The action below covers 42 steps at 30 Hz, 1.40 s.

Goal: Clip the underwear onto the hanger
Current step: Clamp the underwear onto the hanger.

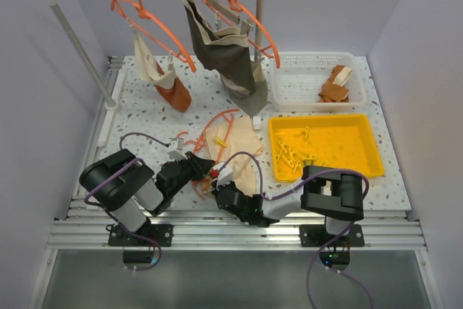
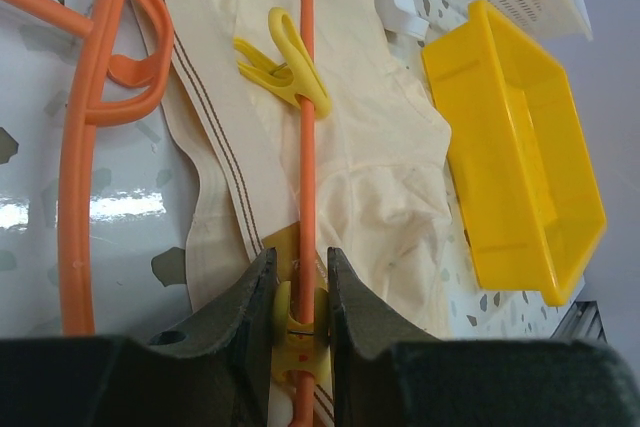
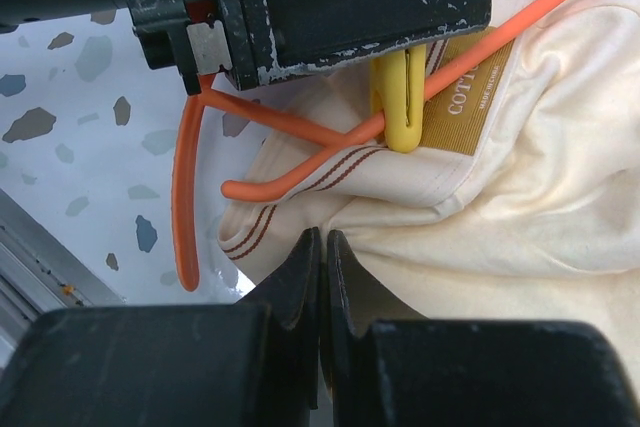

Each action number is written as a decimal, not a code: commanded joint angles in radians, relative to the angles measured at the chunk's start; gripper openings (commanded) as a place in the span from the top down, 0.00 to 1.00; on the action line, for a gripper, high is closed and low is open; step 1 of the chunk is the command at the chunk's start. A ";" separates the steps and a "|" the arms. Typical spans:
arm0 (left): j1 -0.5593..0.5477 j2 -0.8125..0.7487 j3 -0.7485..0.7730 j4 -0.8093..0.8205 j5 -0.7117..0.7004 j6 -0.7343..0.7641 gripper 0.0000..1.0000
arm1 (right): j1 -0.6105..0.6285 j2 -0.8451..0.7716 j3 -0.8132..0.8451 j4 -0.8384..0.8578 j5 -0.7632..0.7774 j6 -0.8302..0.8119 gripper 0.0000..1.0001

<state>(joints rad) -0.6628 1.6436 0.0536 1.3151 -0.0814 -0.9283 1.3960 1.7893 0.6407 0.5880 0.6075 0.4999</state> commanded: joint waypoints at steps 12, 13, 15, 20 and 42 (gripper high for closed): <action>0.003 0.012 -0.244 0.582 0.011 0.002 0.47 | 0.017 -0.030 -0.033 -0.175 -0.028 0.003 1.00; 0.003 0.009 -0.242 0.581 0.006 0.005 0.46 | 0.018 -0.037 -0.036 -0.185 -0.022 0.005 1.00; 0.003 0.004 -0.251 0.581 -0.018 0.016 0.46 | 0.018 -0.060 -0.045 -0.197 -0.006 0.005 1.00; 0.005 -0.028 -0.268 0.552 -0.073 0.045 0.42 | 0.017 -0.113 -0.067 -0.237 0.012 0.011 1.00; 0.005 -0.275 -0.273 0.305 -0.142 0.100 0.40 | 0.035 -0.218 -0.095 -0.163 0.017 -0.034 0.51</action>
<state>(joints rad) -0.6628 1.4292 0.0536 1.3109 -0.1593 -0.8726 1.4269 1.6379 0.5652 0.4377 0.6102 0.4866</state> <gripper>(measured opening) 0.599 0.486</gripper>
